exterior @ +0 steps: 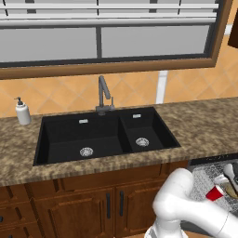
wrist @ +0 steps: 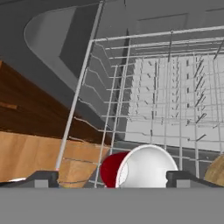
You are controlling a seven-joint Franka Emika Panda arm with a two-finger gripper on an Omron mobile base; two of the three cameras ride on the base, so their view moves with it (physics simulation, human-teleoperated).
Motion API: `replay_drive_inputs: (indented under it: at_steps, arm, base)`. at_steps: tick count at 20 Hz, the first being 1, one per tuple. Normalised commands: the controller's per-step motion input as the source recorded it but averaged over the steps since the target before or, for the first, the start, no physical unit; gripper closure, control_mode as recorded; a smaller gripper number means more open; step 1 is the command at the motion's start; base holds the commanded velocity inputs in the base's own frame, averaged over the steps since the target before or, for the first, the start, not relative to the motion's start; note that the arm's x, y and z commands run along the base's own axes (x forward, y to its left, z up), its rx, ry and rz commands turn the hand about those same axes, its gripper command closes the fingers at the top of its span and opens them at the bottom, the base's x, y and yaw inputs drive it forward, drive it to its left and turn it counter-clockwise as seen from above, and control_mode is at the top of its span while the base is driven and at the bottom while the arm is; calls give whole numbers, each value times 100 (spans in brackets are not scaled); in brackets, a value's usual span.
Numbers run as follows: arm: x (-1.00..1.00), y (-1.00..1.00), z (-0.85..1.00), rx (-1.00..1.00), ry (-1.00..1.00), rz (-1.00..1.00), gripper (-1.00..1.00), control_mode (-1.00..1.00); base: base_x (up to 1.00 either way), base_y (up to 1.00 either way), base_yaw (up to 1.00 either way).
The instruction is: Pick up the cup and bowl from the counter, place them in the dishwasher, and close the dishwasher door.
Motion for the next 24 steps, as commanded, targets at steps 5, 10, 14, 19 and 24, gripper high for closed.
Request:
replay_drive_inputs:
  at_steps: [5,10,14,19,24]
  arm:
    - [-36,-3,75,-3,-1,0,-100,-100]
    - [-46,-4,90,-13,11,-3,-100,-100]
    - [-76,-17,38,1,-3,-15,-100,-100]
    - [-43,-10,17,9,-1,0,-100,-100]
    - [-43,0,31,6,-1,0,-100,-100]
  base:
    - [0,0,0]
    - [0,0,0]
    - [0,0,0]
    - [0,0,0]
    - [0,0,0]
